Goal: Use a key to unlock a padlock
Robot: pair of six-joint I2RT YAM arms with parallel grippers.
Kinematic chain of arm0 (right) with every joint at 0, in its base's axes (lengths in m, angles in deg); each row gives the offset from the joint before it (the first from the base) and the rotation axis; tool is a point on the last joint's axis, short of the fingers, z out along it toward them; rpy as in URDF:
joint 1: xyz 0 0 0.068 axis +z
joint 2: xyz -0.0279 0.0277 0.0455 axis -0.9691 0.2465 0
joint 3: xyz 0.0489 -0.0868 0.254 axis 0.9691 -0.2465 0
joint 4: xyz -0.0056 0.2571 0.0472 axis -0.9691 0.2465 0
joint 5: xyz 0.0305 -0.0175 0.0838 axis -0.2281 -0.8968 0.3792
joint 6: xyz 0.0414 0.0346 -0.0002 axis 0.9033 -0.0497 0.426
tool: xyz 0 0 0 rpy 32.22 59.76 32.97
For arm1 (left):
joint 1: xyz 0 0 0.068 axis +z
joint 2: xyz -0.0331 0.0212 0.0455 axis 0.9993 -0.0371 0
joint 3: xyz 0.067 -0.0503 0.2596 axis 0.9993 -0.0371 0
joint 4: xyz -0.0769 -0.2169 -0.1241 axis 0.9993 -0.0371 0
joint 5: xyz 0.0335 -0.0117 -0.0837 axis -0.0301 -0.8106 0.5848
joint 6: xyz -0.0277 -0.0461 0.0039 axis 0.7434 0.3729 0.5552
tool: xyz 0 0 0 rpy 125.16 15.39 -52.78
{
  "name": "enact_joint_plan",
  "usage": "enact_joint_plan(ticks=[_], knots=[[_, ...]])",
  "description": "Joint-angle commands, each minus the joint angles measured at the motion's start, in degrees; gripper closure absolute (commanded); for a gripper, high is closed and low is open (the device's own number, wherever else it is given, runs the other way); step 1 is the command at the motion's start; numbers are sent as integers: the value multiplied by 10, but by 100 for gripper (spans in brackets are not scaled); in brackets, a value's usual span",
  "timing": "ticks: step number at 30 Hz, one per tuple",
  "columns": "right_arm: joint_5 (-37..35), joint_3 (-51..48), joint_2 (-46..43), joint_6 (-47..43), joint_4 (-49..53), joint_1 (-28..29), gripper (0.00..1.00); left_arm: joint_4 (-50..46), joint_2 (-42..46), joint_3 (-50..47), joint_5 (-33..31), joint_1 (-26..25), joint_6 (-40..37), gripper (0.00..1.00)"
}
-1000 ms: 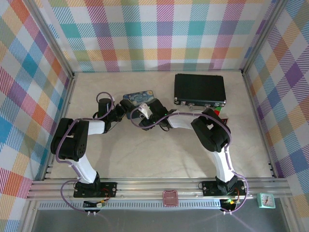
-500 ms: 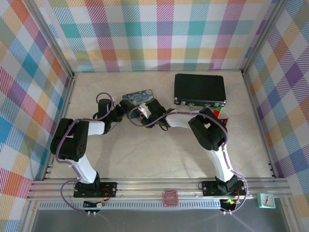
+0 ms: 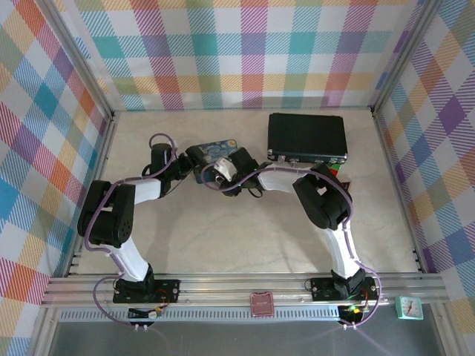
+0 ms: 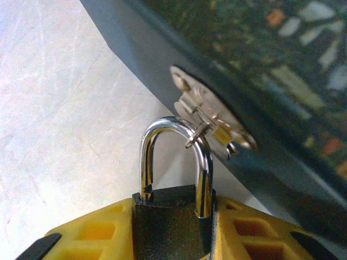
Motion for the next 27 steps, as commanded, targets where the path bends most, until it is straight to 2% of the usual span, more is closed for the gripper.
enact_joint_plan(ticks=[1,8,17,23,27], knots=[[78,27,-19,-37,61,-7,91,-12,-3,22,15,5,-27,21],[92,79,12,-59,78,-11,91,8,-34,27,49,3,-30,27],[80,178,66,-115,159,-1,92,13,-72,71,93,0,-29,27],[148,201,76,-70,186,-2,92,16,-101,104,110,-2,-31,27],[144,160,56,-17,140,-1,92,5,-101,123,111,4,-34,26]])
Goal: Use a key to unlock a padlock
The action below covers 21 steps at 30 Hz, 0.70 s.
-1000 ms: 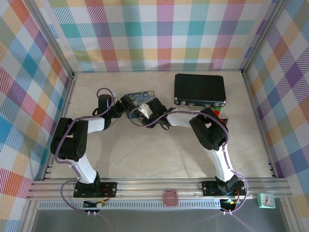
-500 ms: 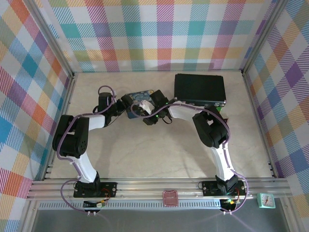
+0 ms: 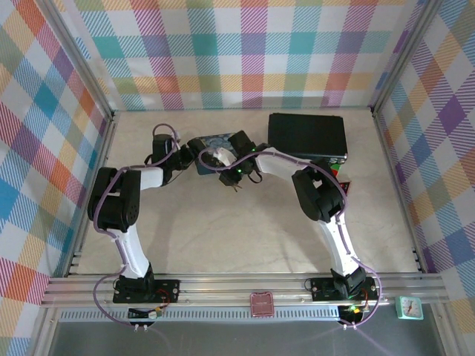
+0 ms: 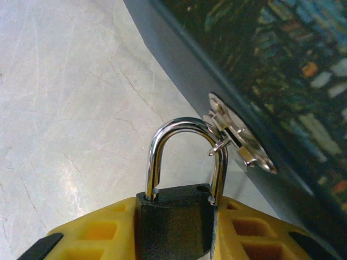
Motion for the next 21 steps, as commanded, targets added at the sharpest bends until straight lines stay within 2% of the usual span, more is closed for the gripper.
enact_joint_plan(ticks=[1,4,9,14,21], knots=[[80,-25,-19,38,-35,25,92,-6,7,22,50,-5,-13,25],[61,-38,-27,85,-47,25,92,-53,50,22,27,9,-30,23],[72,-47,-33,150,-69,25,92,-121,119,18,5,40,-29,20],[68,-23,-22,173,-44,25,92,-187,184,6,4,48,-32,19],[88,-32,-21,205,-66,25,91,-241,306,-100,-32,36,-25,22]])
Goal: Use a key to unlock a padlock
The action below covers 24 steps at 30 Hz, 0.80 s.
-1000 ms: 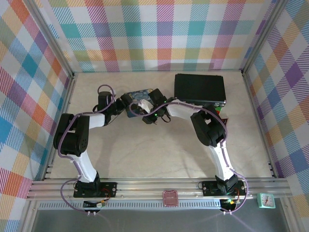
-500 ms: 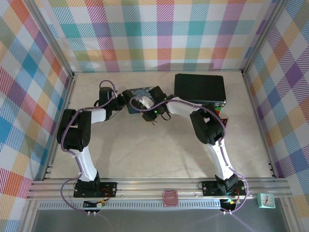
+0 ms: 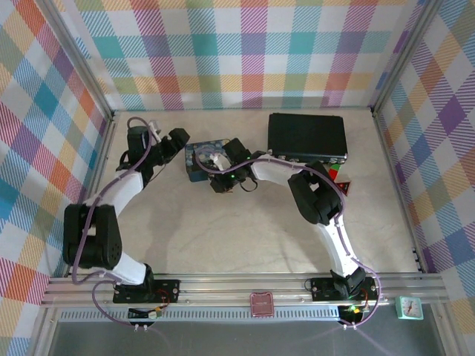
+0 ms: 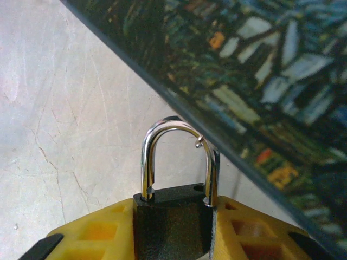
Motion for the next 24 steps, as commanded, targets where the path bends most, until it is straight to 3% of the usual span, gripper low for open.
enact_joint_plan(ticks=[1,4,12,15,24], knots=[[35,3,-14,28,-20,1,91,-61,42,-42,-23,-11,-2,22],[46,-8,-18,32,-41,1,91,-41,62,-83,-36,-40,29,28],[62,-30,-23,40,-69,1,91,81,67,-179,-139,-120,110,62],[65,-31,-25,41,-69,1,91,120,53,-195,-173,-145,121,66],[74,-33,-25,38,-72,1,91,302,-96,-190,-178,-170,176,68]])
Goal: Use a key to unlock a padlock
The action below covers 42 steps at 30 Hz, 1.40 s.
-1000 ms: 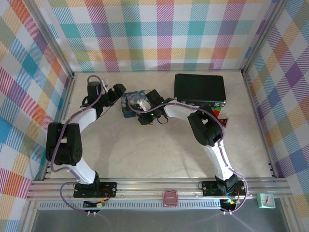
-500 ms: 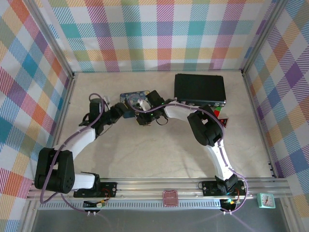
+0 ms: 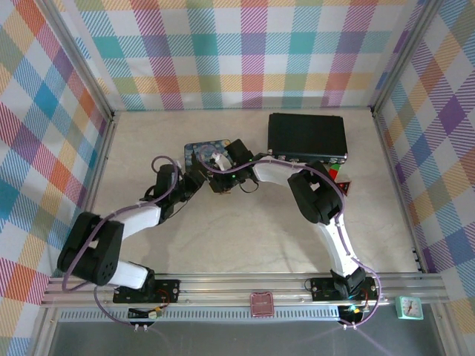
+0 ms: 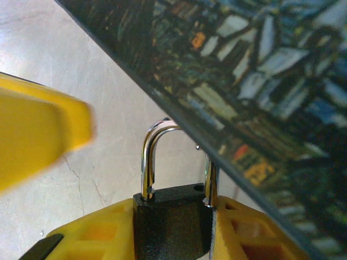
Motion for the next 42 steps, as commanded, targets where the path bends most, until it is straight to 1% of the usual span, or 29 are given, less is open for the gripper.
enact_joint_plan(ticks=[1,8,13,15,19,21,24,29,30,31,32,34,35,36,38,42], knots=[[26,-6,-24,-6,-16,2,91,96,-40,5,-18,-9,27,68],[33,-3,-24,-11,-13,2,91,122,-86,20,-22,-10,23,68],[39,0,-23,-14,-12,1,92,226,-137,5,-2,-12,49,65],[38,5,-23,-18,-5,1,92,253,-152,6,6,-14,55,66],[45,10,-21,-25,0,0,92,257,-169,11,4,-15,50,73],[46,11,-19,-25,2,-1,92,264,-179,12,5,-15,48,80],[49,8,-20,-23,0,-2,92,279,-197,17,8,-14,51,83],[51,7,-24,-20,-1,-2,91,310,-219,17,13,-14,58,100],[50,6,-26,-20,-1,-3,90,310,-219,16,12,-13,57,100],[49,6,-28,-20,0,-4,88,310,-218,14,11,-12,56,100],[46,6,-31,-18,0,-4,83,309,-216,13,9,-11,53,100],[43,6,-38,-17,8,-6,70,305,-214,11,7,-8,47,100],[35,6,-44,-14,16,-7,61,302,-214,11,7,-7,45,100],[28,0,-54,-12,20,-8,56,301,-216,11,6,-7,44,100],[11,-15,-76,-11,26,-9,51,303,-220,11,5,-6,43,100],[-18,-41,-129,16,62,-19,47,317,-227,9,6,-4,46,100]])
